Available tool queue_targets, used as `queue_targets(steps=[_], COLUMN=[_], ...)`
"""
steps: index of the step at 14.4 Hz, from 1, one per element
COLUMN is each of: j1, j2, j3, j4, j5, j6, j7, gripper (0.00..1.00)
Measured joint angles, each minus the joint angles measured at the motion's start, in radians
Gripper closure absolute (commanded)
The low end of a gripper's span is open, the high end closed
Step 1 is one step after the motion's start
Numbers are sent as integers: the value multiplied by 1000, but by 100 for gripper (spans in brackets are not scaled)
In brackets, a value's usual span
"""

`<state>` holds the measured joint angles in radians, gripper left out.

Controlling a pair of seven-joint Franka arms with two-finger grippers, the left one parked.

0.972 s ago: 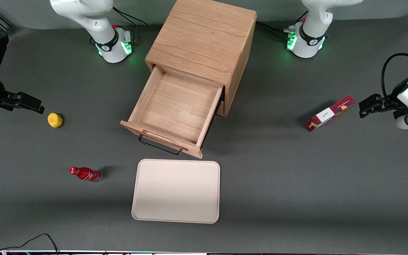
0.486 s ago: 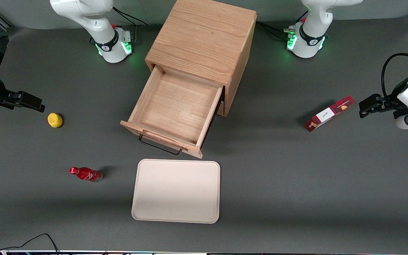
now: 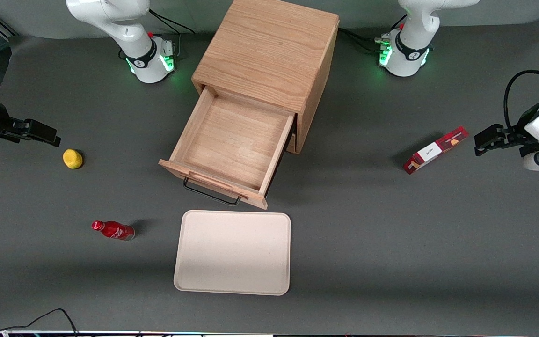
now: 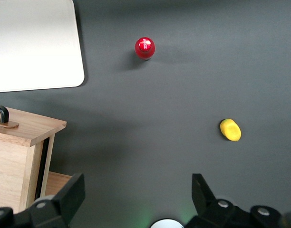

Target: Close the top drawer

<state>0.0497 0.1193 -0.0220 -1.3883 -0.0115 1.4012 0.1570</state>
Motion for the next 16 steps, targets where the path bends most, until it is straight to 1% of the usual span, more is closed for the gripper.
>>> queue_targets(steps=[3, 5, 7, 10, 13, 16], j1=[2, 6, 16, 60, 124, 147], j2=[4, 31, 100, 256, 375, 405], j3=[7, 52, 127, 218, 256, 286], j4=[16, 60, 149, 318, 418, 453], j5=[0, 2, 2, -5, -21, -32], j6=[5, 11, 16, 30, 72, 78], j7=[0, 0, 0, 1, 54, 88], gripper=[0, 0, 0, 0, 0, 0])
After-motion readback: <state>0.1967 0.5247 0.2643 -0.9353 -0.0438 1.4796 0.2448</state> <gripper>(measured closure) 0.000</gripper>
